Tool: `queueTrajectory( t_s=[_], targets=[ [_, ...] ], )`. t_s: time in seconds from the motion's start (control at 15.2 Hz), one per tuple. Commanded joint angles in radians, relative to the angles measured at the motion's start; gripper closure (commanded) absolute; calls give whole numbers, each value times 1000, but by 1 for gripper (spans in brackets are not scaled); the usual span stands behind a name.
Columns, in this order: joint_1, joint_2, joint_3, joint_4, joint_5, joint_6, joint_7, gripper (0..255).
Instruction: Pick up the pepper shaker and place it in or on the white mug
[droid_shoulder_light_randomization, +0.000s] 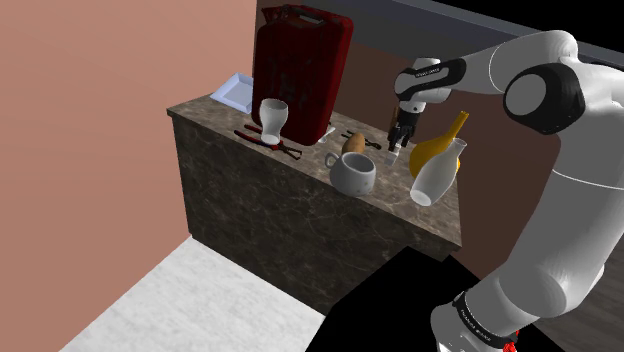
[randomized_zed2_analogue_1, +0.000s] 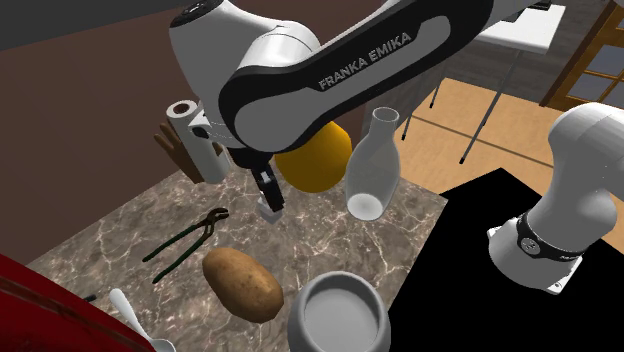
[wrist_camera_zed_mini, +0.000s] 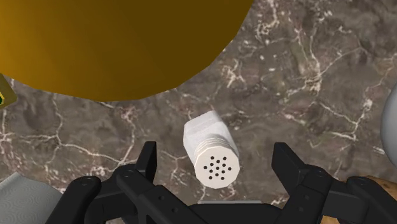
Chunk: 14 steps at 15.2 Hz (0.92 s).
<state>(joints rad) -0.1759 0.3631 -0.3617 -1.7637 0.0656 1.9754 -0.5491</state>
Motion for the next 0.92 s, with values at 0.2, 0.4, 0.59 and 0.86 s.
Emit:
queueTrajectory(
  t_s=[0.2,0.4,0.59,0.86],
  targets=[
    [0,0,0,0,0,0,0,255],
    [0,0,0,0,0,0,0,255],
    [0,0,0,0,0,0,0,255],
    [2,-21,-3,27,-8,-46,3,255]
  ],
)
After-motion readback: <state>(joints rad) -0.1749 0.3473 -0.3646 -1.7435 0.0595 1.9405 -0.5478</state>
